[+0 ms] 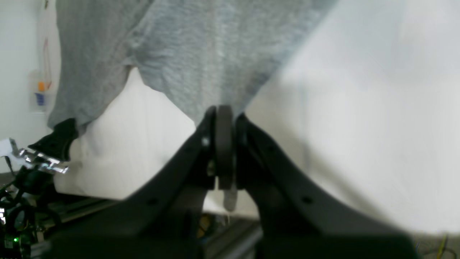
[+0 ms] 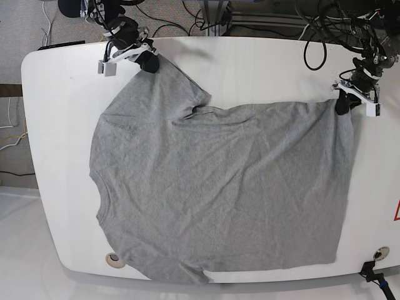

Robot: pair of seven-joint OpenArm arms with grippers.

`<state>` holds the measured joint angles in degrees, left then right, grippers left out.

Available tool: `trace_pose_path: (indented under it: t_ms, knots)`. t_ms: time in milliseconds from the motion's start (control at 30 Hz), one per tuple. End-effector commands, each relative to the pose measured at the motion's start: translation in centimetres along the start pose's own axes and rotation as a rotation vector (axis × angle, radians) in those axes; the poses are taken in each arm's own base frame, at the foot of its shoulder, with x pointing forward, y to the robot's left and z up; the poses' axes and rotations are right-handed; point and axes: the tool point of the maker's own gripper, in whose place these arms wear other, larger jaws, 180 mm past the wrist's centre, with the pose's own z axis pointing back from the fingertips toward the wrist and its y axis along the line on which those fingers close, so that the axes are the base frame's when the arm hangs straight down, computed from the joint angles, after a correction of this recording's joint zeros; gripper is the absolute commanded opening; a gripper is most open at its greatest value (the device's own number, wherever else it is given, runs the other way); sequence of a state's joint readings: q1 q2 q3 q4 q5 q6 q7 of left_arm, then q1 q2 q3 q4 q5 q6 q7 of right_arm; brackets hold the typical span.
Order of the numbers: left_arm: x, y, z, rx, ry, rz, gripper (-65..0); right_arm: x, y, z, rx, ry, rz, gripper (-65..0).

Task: Fold the T-shirt properly
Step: 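Lift both held shirt edges and pull them toward the robot, then carry both held edges across the shirt, folding it over itself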

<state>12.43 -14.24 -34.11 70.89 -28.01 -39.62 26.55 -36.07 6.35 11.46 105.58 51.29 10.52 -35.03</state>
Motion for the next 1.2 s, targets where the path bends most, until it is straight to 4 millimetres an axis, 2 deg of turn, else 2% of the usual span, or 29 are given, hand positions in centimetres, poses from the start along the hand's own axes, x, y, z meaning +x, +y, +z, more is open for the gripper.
trace_pose_path:
  t_ms: [0, 167, 267, 467, 600, 700, 767, 800, 900, 1000, 1167]
  knots:
    - [-3.1, 1.3, 1.3, 0.034, 0.136, -0.044, -65.0, 0.1, 0.8, 1.0, 0.021, -0.013, 0.011, -65.0]
    - [-5.7, 3.2, 4.1, 0.094, 0.183, -0.016, -65.0, -1.0, 0.6, 3.0, 0.002, 0.025, 0.044, -65.0]
    - [-6.9, 4.5, 5.8, 0.12, 0.23, -0.031, -65.0, -2.1, -0.2, 4.0, -0.024, 0.06, 0.048, -65.0]
    - [-10.6, 5.0, 8.6, 0.143, 0.324, -0.018, -65.0, -4.3, -1.1, 5.6, -0.061, 0.114, 0.028, -65.0]
    - [-11.4, 4.8, 9.0, 0.139, 0.342, -0.012, -65.0, -4.0, -0.8, 5.6, -0.053, 0.107, 0.034, -65.0]
    - [-10.4, 4.6, 8.2, 0.133, 0.315, -0.016, -65.0, -2.8, 0.0, 5.0, -0.028, 0.078, 0.056, -65.0]
    - [-8.2, 4.1, 6.9, 0.119, 0.261, -0.04, -65.0, -1.7, 0.2, 4.6, -0.016, 0.063, 0.081, -65.0]
    - [-7.9, 3.4, 6.3, 0.107, 0.242, -0.037, -65.0, -1.0, 0.4, 4.3, -0.007, 0.056, 0.101, -65.0]
    - [-4.1, 1.8, 4.7, 0.078, 0.15, -0.085, -65.0, 0.5, 1.0, 3.6, 0.016, 0.027, 0.128, -65.0]
    - [-1.6, -0.1, 3.0, 0.038, 0.08, -0.104, -65.0, 2.2, 1.9, 2.8, 0.042, -0.012, 0.151, -65.0]
    - [1.4, -1.7, 1.5, 0.011, -0.003, -0.112, -65.0, 5.1, 3.4, 1.6, 0.086, -0.078, 0.187, -65.0]
